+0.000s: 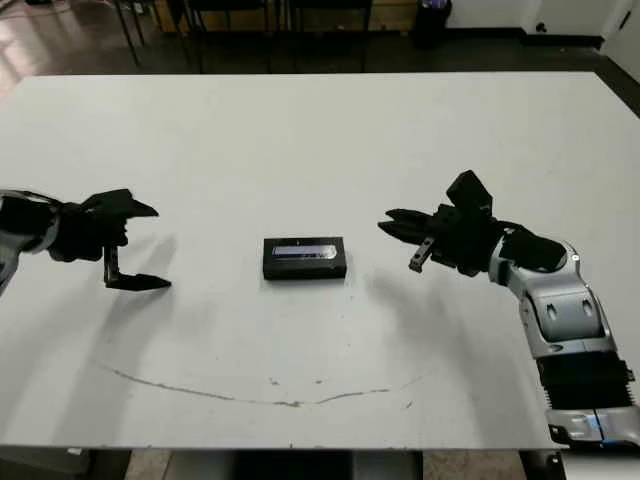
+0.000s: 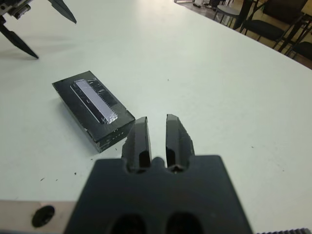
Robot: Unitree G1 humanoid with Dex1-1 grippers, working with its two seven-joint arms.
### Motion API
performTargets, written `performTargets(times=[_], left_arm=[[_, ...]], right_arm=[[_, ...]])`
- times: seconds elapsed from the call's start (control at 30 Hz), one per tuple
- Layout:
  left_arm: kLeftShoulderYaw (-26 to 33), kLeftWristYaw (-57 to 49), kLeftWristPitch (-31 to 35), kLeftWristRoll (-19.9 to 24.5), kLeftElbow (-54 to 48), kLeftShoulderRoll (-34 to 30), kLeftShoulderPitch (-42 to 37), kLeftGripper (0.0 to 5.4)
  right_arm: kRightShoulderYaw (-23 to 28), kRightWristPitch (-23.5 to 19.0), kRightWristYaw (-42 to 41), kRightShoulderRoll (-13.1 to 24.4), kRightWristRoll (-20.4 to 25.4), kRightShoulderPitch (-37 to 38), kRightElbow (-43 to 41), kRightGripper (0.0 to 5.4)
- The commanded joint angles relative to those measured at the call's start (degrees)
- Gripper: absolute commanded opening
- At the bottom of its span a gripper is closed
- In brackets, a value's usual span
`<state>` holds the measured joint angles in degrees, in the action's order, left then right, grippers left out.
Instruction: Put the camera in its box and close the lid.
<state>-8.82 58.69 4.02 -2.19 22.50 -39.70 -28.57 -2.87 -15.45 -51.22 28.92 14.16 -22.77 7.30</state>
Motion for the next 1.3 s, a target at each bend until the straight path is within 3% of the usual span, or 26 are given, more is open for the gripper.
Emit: performTargets(times=[0.03,0.2,0.37,0.63,0.93,1.3], left_arm=[[8.0,-11.2,0.9,6.7,-10.1,7.7,7.5,4.31],[10.0,-26.9,5.9,12.9,-27.1,21.5,13.8,3.13],[5.2,-36.6,16.6,12.8,-39.7,28.9,15.0,1.86],[-3.8,-44.5,26.5,10.0,-40.7,36.3,13.0,0.01],[-7.4,-50.3,35.8,8.8,-35.2,42.4,14.0,0.01],[-8.8,-50.2,42.0,7.4,-29.5,41.0,16.4,0.01]], right_arm=[[0.6,0.1,1.2,-0.6,0.1,-0.1,1.1,0.00],[1.5,1.5,5.7,-1.8,-1.3,1.2,-0.2,0.00],[2.2,2.5,8.7,-2.9,-1.0,2.0,-0.9,0.00],[2.1,3.4,10.4,-3.4,-1.3,2.5,-1.3,0.00],[2.1,2.5,10.6,-3.3,-0.6,3.4,-2.3,0.00],[1.9,-0.4,11.1,-3.1,-0.7,3.7,-4.6,0.00]])
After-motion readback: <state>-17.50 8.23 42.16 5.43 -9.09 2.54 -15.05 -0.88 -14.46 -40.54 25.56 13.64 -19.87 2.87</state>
